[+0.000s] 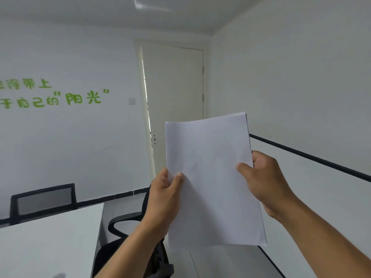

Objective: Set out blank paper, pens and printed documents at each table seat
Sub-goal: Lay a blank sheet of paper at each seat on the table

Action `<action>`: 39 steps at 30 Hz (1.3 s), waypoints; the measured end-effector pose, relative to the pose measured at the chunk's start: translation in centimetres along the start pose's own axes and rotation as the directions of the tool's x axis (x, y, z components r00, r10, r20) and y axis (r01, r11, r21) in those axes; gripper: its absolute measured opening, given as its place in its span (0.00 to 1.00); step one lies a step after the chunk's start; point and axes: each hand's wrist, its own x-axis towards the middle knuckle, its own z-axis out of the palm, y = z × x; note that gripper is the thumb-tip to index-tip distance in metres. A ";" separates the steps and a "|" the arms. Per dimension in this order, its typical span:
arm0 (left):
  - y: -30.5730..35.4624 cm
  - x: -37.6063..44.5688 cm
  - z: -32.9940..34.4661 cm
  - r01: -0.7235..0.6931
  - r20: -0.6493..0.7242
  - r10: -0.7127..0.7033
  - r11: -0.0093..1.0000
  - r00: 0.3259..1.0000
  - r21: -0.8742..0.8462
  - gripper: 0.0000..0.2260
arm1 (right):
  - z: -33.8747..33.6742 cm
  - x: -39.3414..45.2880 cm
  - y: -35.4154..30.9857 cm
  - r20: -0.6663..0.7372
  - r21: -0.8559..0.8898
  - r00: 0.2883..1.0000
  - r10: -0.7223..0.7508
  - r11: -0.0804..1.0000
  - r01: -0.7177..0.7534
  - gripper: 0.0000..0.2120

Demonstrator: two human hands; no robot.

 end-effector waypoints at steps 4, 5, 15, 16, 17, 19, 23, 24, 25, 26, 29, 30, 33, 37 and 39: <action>-1.2 3.9 -0.9 -0.016 -0.112 0.021 0.999 0.994 0.046 0.07 | 3.7 4.6 0.9 0.058 0.025 0.998 -0.038 0.999 0.036 0.06; -1.5 4.7 -1.0 -0.016 -0.129 0.024 0.998 0.991 0.061 0.07 | 4.3 5.4 1.1 0.064 0.029 0.997 -0.046 0.999 0.044 0.06; -3.8 17.1 2.1 -0.017 -0.299 0.053 0.993 0.953 0.120 0.06 | 9.4 22.2 4.9 0.204 0.144 0.970 -0.134 0.984 0.106 0.05; -4.1 18.2 2.4 -0.009 -0.316 0.046 0.993 0.948 0.120 0.07 | 10.0 23.7 5.1 0.230 0.155 0.963 -0.139 0.982 0.105 0.05; -4.6 19.4 2.6 -0.002 -0.344 0.042 0.993 0.938 0.117 0.07 | 10.8 25.5 5.5 0.257 0.166 0.955 -0.150 0.980 0.109 0.05; -5.3 21.3 2.5 0.014 -0.397 0.037 0.992 0.917 0.127 0.07 | 12.5 28.2 6.3 0.312 0.168 0.936 -0.161 0.979 0.113 0.06; -7.1 23.9 1.0 0.052 -0.472 0.017 0.990 0.882 0.133 0.06 | 16.9 32.0 7.9 0.419 0.195 0.894 -0.156 0.978 0.079 0.10; -7.5 24.6 0.4 0.062 -0.493 0.012 0.989 0.870 0.133 0.06 | 18.4 32.8 8.2 0.447 0.204 0.882 -0.148 0.977 0.060 0.10; -7.8 25.3 -0.3 0.068 -0.512 0.009 0.989 0.859 0.132 0.06 | 19.8 33.5 8.4 0.469 0.207 0.871 -0.144 0.977 0.050 0.09; -8.2 26.1 -1.2 0.075 -0.532 0.007 0.989 0.847 0.131 0.06 | 21.5 34.2 8.4 0.494 0.212 0.858 -0.139 0.977 0.036 0.07; -10.0 27.9 -4.8 0.101 -0.592 0.005 0.984 0.806 0.147 0.06 | 27.0 35.5 8.5 0.554 0.221 0.819 -0.146 0.975 0.024 0.07; -10.4 28.2 -5.6 0.107 -0.611 0.010 0.982 0.791 0.155 0.08 | 28.4 35.8 8.6 0.562 0.215 0.814 -0.145 0.976 0.025 0.08; -12.7 30.2 -9.5 0.118 -0.676 0.003 0.984 0.737 0.132 0.12 | 34.4 36.7 8.7 0.613 0.218 0.774 -0.157 0.976 0.025 0.07; -15.5 33.3 -14.2 0.144 -0.738 -0.043 0.987 0.673 0.074 0.05 | 42.0 38.4 8.1 0.689 0.174 0.711 -0.144 0.984 0.030 0.04; -16.0 34.2 -15.9 0.153 -0.749 -0.066 0.987 0.659 0.048 0.07 | 44.9 38.9 7.9 0.708 0.163 0.693 -0.137 0.986 0.028 0.05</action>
